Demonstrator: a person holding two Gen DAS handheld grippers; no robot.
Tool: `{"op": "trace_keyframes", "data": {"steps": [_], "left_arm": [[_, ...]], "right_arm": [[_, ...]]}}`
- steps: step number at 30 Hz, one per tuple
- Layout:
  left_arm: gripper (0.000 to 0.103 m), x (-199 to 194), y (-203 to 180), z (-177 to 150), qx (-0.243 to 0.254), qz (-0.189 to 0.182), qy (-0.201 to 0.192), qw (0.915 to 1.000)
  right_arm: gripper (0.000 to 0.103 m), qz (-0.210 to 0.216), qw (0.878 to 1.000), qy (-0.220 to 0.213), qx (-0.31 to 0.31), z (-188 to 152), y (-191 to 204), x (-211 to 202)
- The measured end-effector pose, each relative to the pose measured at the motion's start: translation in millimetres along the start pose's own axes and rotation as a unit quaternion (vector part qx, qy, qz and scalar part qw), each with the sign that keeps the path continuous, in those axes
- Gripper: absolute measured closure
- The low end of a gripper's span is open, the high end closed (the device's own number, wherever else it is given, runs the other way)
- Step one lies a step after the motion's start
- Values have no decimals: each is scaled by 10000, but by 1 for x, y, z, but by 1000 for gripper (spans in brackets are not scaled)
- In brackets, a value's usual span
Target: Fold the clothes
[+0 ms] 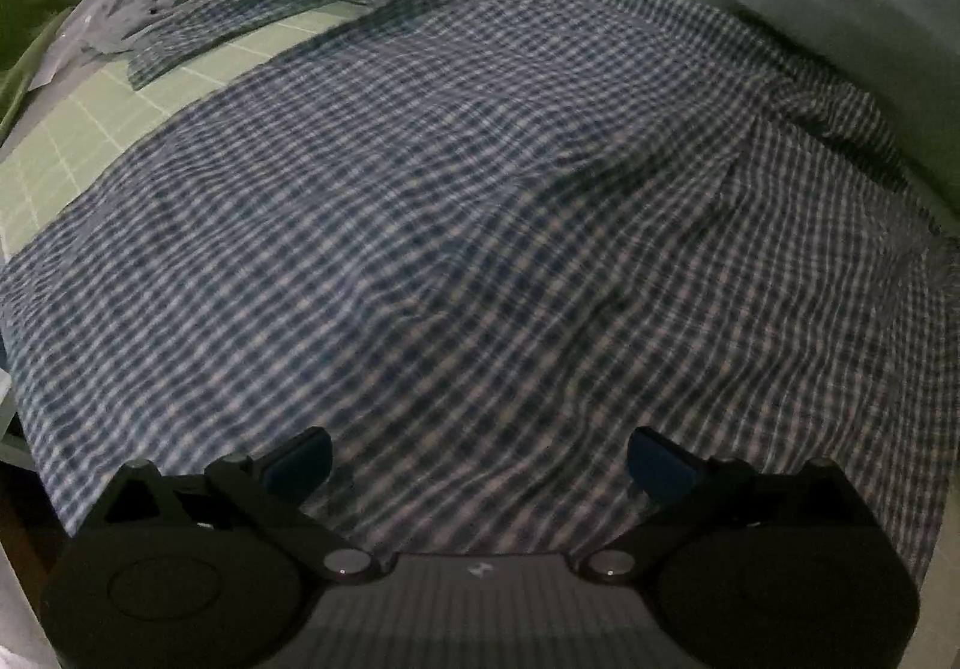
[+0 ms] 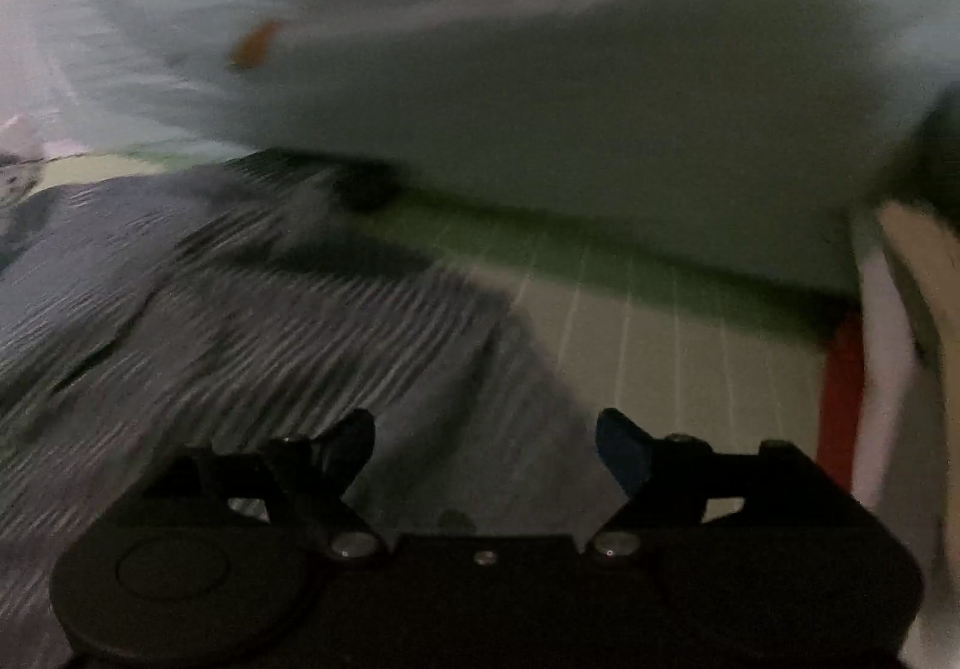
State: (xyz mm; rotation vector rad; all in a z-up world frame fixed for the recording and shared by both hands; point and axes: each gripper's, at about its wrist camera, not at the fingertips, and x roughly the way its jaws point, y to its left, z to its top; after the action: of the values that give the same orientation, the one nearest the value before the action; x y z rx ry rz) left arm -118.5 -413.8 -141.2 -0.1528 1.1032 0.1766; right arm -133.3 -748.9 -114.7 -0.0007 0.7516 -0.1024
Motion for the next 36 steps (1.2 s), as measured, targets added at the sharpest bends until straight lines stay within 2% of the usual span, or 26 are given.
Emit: {"op": "trace_keyframes", "data": {"steps": [4, 7, 9, 13, 14, 15, 18, 22, 25, 26, 28, 29, 30, 33, 35, 36], "left_arm": [[0, -17, 15, -9, 41, -73, -98, 9999], [0, -28, 24, -19, 139, -101, -107, 9998], [0, -36, 30, -26, 217, -130, -114, 9996], [0, -53, 43, -42, 401, -114, -144, 9990], [0, -55, 46, -44, 427, -81, -140, 9990], [0, -57, 51, -46, 427, -34, -119, 9990], [0, -65, 68, -48, 353, 45, -103, 9993], [0, -74, 93, -46, 281, 84, -146, 9995], [0, -69, 115, -37, 215, 81, -100, 9997], [0, -65, 123, -32, 205, 70, -82, 9997], [0, -56, 137, -20, 223, 17, -61, 9997], [0, -51, 143, -13, 244, -30, -54, 9997], [0, -45, 151, -5, 278, -94, -43, 9996], [0, -34, 180, 23, 317, -211, -80, 9992], [0, -28, 201, 42, 294, -251, -140, 9992], [0, -24, 213, 53, 271, -276, -166, 9991]], "right_arm": [[20, 596, 9971, 383, 276, -50, 26, -44], [31, 761, 9950, 626, 189, -81, 46, -59], [58, 866, 9938, 676, 195, -90, 54, -63], [81, 798, 9935, 780, 240, -100, 63, -67], [99, 793, 9933, 780, 302, -103, 63, -67], [102, 794, 9931, 775, 373, -105, 61, -68], [103, 686, 9934, 634, 660, -114, 52, -79], [103, 221, 9943, 420, 959, -116, 35, -88], [102, -121, 9929, 517, 1065, -112, 27, -83], [100, -167, 9918, 584, 1127, -110, 26, -82], [82, -417, 9909, 651, 1099, -108, 32, -81], [57, -610, 9907, 665, 1017, -108, 39, -82], [38, -780, 9902, 662, 950, -109, 46, -84], [14, -1206, 9869, 631, 872, -111, 72, -94], [0, -1351, 9831, 614, 1075, -111, 96, -99], [0, -1413, 9808, 603, 1199, -110, 109, -102]]}}
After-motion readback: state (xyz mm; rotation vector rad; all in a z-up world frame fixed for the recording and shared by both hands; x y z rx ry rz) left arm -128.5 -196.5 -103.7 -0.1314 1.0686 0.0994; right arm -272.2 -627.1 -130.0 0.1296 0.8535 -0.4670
